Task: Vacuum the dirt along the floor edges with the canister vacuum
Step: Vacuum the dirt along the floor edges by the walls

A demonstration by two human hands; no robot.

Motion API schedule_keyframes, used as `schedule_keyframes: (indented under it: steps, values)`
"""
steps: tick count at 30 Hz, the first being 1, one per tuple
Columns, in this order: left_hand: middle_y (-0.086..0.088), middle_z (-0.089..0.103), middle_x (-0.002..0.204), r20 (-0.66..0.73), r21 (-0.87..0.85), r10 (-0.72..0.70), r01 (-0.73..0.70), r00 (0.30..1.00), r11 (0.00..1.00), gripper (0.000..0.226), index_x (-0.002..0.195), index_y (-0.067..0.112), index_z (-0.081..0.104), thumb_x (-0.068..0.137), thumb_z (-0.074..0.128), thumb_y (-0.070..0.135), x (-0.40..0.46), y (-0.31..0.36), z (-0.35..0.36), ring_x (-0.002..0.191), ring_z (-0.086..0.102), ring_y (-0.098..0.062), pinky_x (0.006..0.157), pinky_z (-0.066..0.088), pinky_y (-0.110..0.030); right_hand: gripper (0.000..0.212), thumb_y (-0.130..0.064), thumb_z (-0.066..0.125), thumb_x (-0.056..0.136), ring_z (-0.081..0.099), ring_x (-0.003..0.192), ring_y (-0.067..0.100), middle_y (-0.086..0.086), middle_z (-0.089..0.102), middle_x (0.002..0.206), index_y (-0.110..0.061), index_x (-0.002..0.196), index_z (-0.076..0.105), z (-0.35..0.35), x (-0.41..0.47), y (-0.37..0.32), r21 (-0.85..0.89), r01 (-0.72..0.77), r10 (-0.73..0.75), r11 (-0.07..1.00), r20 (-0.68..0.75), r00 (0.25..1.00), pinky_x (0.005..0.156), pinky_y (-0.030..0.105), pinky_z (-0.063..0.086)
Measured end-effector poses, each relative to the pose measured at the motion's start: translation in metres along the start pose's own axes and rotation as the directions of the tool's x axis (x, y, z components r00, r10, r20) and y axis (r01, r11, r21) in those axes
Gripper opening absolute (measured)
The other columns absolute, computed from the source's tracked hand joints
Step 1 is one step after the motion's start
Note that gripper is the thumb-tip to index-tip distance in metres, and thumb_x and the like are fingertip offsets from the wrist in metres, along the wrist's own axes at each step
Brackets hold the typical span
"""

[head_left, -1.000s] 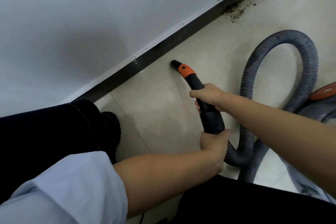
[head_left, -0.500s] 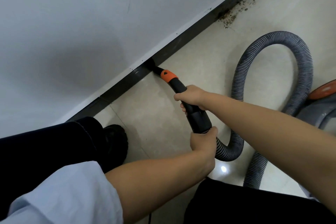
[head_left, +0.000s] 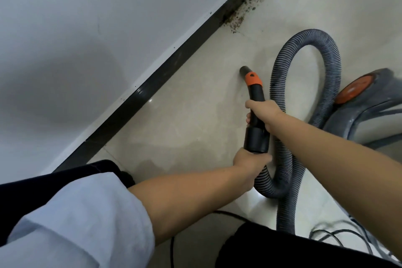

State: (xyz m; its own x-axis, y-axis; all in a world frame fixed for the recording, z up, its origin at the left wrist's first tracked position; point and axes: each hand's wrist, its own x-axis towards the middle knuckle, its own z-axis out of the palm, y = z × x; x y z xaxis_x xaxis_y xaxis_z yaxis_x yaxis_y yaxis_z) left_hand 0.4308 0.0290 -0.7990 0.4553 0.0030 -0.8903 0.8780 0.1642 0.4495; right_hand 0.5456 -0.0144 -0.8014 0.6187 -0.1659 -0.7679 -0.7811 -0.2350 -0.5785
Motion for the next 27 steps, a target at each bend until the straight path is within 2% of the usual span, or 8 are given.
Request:
schedule_keyframes:
  steps: [3,8,11,14,16,21,24,27]
  values:
    - [-0.007,0.054,0.079,0.022,0.049,0.006,-0.008,1.0,0.999,0.015,0.088,0.012,0.056,0.078,0.066,0.006,0.012,0.018,-0.004,0.078,0.054,-0.024,0.069,0.044,-0.029,0.017,-0.01,0.059,0.086,0.052,0.036,0.016,0.01,0.052,0.062,-0.008,0.077,0.044,0.001,0.012,-0.014,0.03,0.009,-0.008,1.0,-0.033,0.999,0.04,0.022,0.045]
    - [-0.005,0.052,0.073,0.046,0.123,0.028,-0.033,0.999,0.992,0.019,0.095,0.009,0.055,0.08,0.066,0.007,0.036,0.057,-0.01,0.069,0.053,-0.021,0.057,0.043,-0.025,0.017,-0.009,0.058,0.087,0.051,0.051,0.02,0.01,0.052,0.063,-0.009,0.077,0.043,0.003,0.035,-0.045,0.114,0.031,-0.025,0.993,-0.058,0.998,0.053,0.03,0.049]
    - [-0.004,0.052,0.075,0.04,0.126,0.036,-0.04,0.999,0.991,0.027,0.107,0.006,0.059,0.081,0.066,0.008,0.049,0.075,-0.01,0.082,0.054,-0.024,0.068,0.044,-0.031,0.017,-0.009,0.058,0.087,0.051,0.051,0.019,0.01,0.052,0.065,-0.009,0.078,0.043,0.005,0.049,-0.061,0.13,0.036,-0.029,0.991,-0.052,0.998,0.053,0.029,0.049]
    - [-0.009,0.057,0.091,0.016,0.163,0.035,-0.037,0.999,0.986,0.038,0.116,0.005,0.058,0.08,0.068,0.01,0.057,0.082,-0.012,0.088,0.055,-0.025,0.074,0.044,-0.031,0.015,-0.008,0.058,0.086,0.051,0.05,0.02,0.01,0.051,0.064,-0.008,0.08,0.044,0.008,0.057,-0.068,0.138,0.027,-0.021,0.99,-0.045,0.999,0.052,0.03,0.049]
    - [-0.01,0.058,0.097,0.001,0.193,0.015,-0.015,1.0,0.981,0.038,0.116,0.007,0.058,0.079,0.068,0.011,0.053,0.085,-0.016,0.094,0.058,-0.028,0.08,0.05,-0.036,0.013,-0.008,0.058,0.086,0.05,0.049,0.02,0.01,0.051,0.063,-0.007,0.082,0.046,0.011,0.053,-0.067,0.153,0.007,-0.002,0.988,-0.036,0.999,0.049,0.028,0.048]
    - [-0.011,0.065,0.105,-0.101,0.333,0.104,-0.065,0.989,0.94,0.042,0.118,0.008,0.058,0.077,0.069,0.014,-0.017,0.096,-0.031,0.1,0.061,-0.029,0.088,0.05,-0.035,0.012,-0.008,0.058,0.086,0.049,0.048,0.019,0.01,0.051,0.061,-0.007,0.083,0.046,0.008,-0.014,-0.089,0.218,-0.044,0.055,0.975,-0.046,0.997,0.049,0.028,0.047]
    - [-0.011,0.064,0.113,-0.166,0.28,0.146,-0.096,0.975,0.955,0.047,0.121,0.008,0.053,0.079,0.072,0.017,-0.083,0.118,-0.033,0.105,0.06,-0.029,0.089,0.05,-0.036,0.011,-0.009,0.058,0.085,0.049,0.046,0.02,0.009,0.051,0.06,-0.007,0.088,0.047,0.008,-0.075,-0.132,0.151,0.046,-0.044,0.987,-0.02,0.999,0.047,0.027,0.046]
    - [-0.009,0.063,0.109,-0.205,0.254,0.218,-0.163,0.954,0.953,0.048,0.119,0.011,0.052,0.078,0.075,0.021,-0.149,0.152,-0.03,0.1,0.061,-0.027,0.089,0.051,-0.039,0.012,-0.011,0.058,0.083,0.05,0.043,0.02,0.009,0.052,0.06,-0.008,0.087,0.047,-0.004,-0.14,-0.182,0.095,0.168,-0.162,0.981,-0.066,0.985,0.046,0.027,0.046]
